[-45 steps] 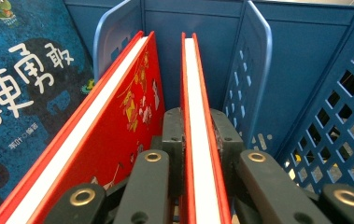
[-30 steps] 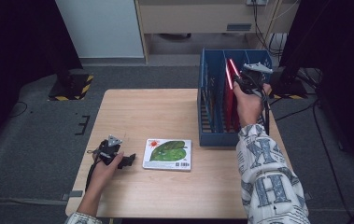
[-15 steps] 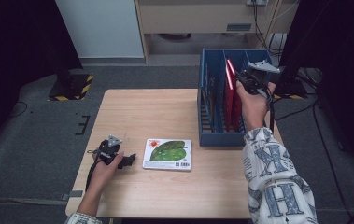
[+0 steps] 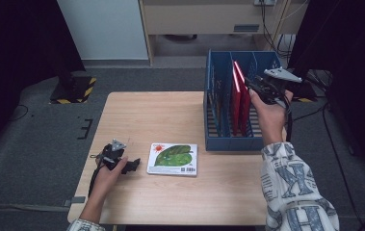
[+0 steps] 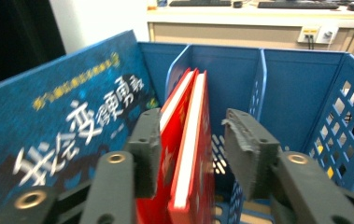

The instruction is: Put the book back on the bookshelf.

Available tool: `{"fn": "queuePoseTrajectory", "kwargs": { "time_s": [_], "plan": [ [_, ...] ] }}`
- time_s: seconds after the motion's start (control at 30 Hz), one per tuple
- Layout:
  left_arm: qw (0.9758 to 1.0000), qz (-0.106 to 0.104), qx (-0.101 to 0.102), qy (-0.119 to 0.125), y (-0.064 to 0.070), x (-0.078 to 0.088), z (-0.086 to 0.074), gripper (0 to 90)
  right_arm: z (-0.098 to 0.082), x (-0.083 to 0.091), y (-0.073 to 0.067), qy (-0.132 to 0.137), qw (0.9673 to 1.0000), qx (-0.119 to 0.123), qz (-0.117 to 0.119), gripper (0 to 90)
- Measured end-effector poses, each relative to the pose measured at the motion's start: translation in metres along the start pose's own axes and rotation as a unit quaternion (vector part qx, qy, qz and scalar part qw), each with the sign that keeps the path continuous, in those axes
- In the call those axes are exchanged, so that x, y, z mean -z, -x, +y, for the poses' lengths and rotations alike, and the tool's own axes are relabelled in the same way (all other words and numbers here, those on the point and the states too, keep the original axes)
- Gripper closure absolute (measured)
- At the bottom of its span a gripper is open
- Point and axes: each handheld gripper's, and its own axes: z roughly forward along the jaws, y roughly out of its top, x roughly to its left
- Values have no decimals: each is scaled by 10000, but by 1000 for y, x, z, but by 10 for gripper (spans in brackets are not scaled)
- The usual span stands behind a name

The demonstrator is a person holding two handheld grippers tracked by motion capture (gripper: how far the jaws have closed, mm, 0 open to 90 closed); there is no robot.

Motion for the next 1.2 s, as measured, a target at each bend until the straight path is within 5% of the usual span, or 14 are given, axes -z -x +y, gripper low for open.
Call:
{"fn": "queuePoseTrajectory", "kwargs": {
  "time_s": [0.63, 0.97, 1.2],
  "plan": [
    [10000, -25, -24, 9, 1, -1, 1, 0, -52, 24, -14, -388, 9976, 476, 329, 233],
    [10000, -47, -41, 13, 0, -1, 1, 0, -92, 47, -22, -578, 9954, 348, 676, 183],
    [10000, -73, -65, 12, 0, -1, 1, 0, -125, 61, -41, -740, 9913, 416, 1005, 176]
  ]
}}
